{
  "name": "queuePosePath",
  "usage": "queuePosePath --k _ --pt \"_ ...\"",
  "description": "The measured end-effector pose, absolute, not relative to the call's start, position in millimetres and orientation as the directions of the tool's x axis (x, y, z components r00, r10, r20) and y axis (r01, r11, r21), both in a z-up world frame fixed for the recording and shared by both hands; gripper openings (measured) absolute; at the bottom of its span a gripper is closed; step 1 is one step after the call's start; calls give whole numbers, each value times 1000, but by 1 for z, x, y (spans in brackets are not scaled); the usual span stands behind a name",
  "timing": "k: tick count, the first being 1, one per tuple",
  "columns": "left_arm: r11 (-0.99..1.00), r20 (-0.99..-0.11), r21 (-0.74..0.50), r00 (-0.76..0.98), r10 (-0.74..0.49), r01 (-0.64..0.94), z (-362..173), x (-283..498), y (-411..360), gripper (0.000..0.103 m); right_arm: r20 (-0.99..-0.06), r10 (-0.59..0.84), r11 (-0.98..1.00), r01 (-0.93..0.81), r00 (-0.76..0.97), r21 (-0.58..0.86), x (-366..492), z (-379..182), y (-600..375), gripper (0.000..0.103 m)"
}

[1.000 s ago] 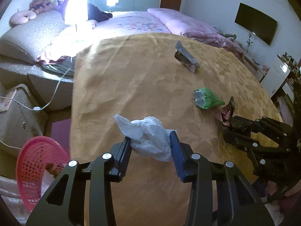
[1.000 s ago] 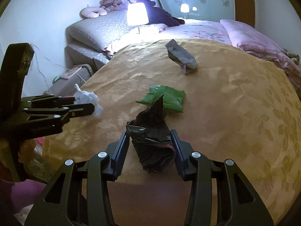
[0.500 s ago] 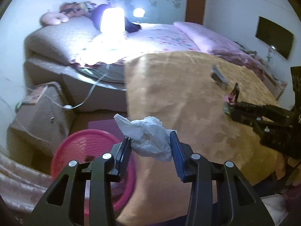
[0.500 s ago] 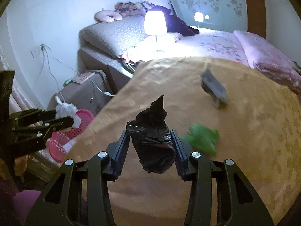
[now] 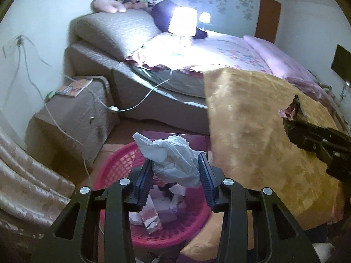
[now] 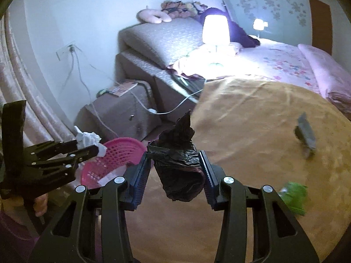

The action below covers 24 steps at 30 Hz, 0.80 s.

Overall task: Collect trash
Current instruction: 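Carry tissue and dark bag to the pink wastebasket and open both tools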

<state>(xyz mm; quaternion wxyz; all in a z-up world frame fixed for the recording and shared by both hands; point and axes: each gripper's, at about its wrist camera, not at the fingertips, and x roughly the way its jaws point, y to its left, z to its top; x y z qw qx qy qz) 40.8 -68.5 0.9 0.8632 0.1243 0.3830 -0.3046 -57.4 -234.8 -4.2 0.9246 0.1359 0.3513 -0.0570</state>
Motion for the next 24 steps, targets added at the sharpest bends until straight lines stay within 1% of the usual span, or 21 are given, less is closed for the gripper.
queuePosePath --k 12,24 --pt "830 -744 30 567 -353 556 -13 61 -59 39 -672 67 971 106 738 214 -21 -1 -197 43" --pt "862 -782 30 548 -296 507 -36 83 -47 39 -716 129 966 75 686 246 13 -21 -181 43"
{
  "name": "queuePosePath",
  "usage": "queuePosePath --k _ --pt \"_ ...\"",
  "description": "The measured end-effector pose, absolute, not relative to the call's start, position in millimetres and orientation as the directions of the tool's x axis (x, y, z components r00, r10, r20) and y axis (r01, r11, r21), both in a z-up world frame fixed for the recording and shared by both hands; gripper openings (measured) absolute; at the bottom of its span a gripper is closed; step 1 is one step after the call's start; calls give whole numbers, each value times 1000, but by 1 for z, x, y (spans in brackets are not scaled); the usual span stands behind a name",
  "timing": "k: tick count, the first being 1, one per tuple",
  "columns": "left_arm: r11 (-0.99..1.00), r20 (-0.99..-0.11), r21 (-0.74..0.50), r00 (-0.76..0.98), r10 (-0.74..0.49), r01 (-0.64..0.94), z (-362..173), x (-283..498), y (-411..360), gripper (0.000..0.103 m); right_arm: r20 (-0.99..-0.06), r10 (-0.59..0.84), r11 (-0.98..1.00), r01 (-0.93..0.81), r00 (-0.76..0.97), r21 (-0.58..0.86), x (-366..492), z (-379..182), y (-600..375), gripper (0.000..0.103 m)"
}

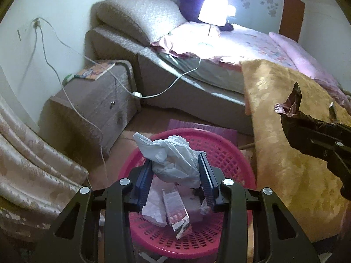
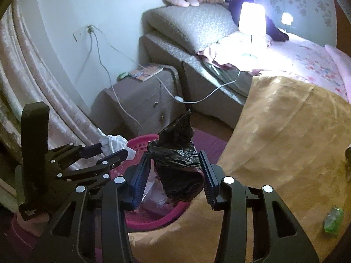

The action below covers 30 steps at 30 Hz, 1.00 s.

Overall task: Collect trash
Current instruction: 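Carry tissue and dark bag to the pink wastebasket and open both tools, then move both tools back over the green packet and grey wrapper on the bed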

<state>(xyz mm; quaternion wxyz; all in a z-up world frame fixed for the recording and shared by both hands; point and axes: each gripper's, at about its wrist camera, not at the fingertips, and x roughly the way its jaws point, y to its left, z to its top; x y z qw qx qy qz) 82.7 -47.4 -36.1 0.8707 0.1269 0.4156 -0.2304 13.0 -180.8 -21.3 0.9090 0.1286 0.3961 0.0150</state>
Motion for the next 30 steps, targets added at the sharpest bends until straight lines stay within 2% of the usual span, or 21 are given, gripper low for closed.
queuePosePath --k 9,18,22,25,26,30 --pt "882 -803 23 535 -264 470 -45 92 -40 39 -719 153 971 33 678 238 39 -20 -164 43" --pt "878 -833 48 504 -228 477 -62 97 -42 39 -756 183 960 51 629 275 46 -44 -163 43" --pt "879 -844 49 491 -218 474 -66 99 -40 42 -758 191 957 53 624 284 48 -46 -164 44" --pt "876 -849 60 485 -207 479 -68 98 -41 44 -762 204 954 49 614 294 49 -50 -161 47" --pt "874 -850 65 485 -204 482 -69 98 -42 45 -765 206 954 50 610 297 50 -51 -160 51" --pt "873 -850 67 485 -203 483 -69 99 -42 56 -766 221 948 54 603 315 51 -54 -159 62"
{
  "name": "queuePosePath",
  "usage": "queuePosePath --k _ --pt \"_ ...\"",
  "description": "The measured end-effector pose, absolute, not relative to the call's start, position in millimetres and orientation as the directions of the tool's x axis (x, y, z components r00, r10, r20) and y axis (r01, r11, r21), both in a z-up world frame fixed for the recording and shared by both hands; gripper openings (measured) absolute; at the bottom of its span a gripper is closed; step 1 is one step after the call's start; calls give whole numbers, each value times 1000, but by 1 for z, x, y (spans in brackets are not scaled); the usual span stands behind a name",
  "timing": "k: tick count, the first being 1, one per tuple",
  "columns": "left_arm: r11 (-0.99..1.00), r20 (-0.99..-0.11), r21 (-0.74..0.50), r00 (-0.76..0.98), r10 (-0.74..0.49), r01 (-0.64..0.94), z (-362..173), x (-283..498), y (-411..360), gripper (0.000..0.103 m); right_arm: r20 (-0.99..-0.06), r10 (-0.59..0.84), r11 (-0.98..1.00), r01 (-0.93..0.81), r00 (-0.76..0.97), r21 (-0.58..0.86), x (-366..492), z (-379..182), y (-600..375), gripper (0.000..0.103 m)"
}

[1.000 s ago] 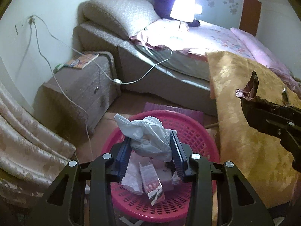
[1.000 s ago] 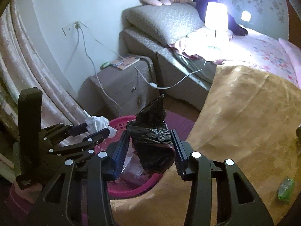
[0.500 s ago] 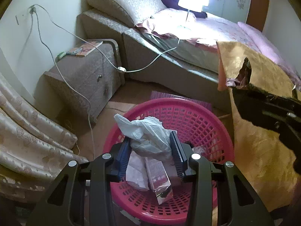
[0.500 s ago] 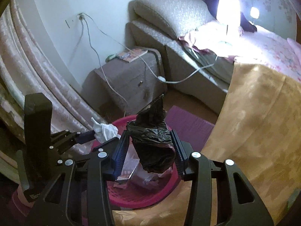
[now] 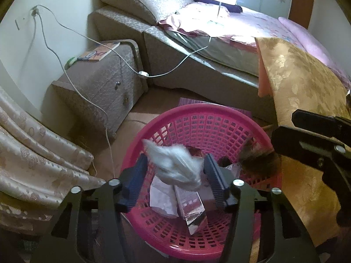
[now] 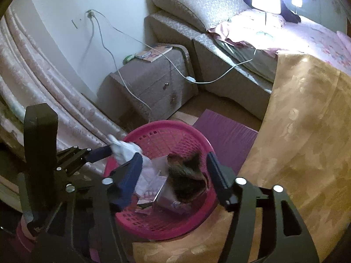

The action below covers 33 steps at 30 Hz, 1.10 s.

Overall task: Collect trash
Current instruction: 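Move both tools back over the green packet and grey wrapper on the bed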

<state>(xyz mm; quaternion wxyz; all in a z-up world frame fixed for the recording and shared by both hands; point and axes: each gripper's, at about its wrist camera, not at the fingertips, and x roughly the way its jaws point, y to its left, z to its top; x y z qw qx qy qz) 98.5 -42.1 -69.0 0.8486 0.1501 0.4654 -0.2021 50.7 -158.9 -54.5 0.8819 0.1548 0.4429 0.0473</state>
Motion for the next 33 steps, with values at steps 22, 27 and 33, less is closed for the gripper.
queuePosePath --k 22,27,33 --pt "869 -810 56 531 -249 492 -52 86 -47 72 -721 141 936 146 679 321 2 -39 -199 66" --pt "849 -789 56 545 -285 526 -45 73 -58 72 -718 84 929 208 691 308 -24 -41 -222 66" --pt "823 -780 43 534 -327 567 -41 59 -71 72 -709 -11 919 287 705 271 -65 -40 -248 66"
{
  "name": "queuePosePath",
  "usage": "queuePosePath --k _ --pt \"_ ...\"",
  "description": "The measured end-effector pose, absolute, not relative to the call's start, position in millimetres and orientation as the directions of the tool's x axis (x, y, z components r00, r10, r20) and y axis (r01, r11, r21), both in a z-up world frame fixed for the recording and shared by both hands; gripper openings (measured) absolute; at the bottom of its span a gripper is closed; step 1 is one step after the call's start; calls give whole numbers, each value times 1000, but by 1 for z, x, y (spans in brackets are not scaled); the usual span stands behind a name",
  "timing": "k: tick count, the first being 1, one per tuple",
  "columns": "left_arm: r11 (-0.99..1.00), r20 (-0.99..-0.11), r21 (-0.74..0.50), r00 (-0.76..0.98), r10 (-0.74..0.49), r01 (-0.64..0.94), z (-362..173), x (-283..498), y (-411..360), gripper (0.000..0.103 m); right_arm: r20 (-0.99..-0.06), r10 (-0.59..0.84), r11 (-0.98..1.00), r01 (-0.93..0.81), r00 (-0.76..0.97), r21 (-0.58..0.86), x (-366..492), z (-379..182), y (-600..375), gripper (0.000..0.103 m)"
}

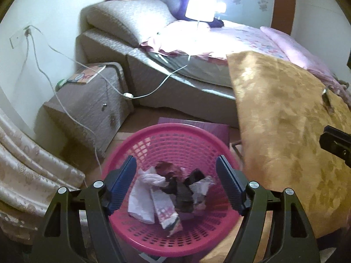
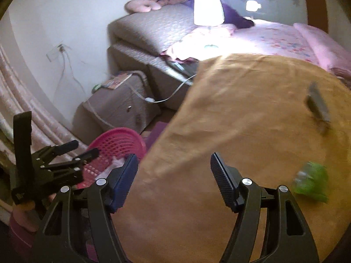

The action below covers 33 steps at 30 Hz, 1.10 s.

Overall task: Collect trash
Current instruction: 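Move both tools back over the green packet and grey wrapper on the bed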

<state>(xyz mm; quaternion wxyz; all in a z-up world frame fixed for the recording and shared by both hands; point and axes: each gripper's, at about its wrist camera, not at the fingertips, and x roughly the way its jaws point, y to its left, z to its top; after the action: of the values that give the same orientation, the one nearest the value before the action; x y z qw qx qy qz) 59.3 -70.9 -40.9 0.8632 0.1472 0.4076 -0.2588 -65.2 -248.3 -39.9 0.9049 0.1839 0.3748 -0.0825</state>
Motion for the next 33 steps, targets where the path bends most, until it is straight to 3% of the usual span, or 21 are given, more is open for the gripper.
queuePosePath --k 18,26,33 --pt "727 -752 58 509 -420 685 -26 4 -118 76 -696 -254 829 522 671 201 -167 -50 -312 66" --pt "706 -758 58 491 -429 706 -31 -5 -126 76 -710 -270 806 556 650 203 -154 -59 -336 74" --pt "703 -761 52 484 -431 709 -33 -4 -127 76 -734 -274 801 570 622 184 -132 -66 -346 73"
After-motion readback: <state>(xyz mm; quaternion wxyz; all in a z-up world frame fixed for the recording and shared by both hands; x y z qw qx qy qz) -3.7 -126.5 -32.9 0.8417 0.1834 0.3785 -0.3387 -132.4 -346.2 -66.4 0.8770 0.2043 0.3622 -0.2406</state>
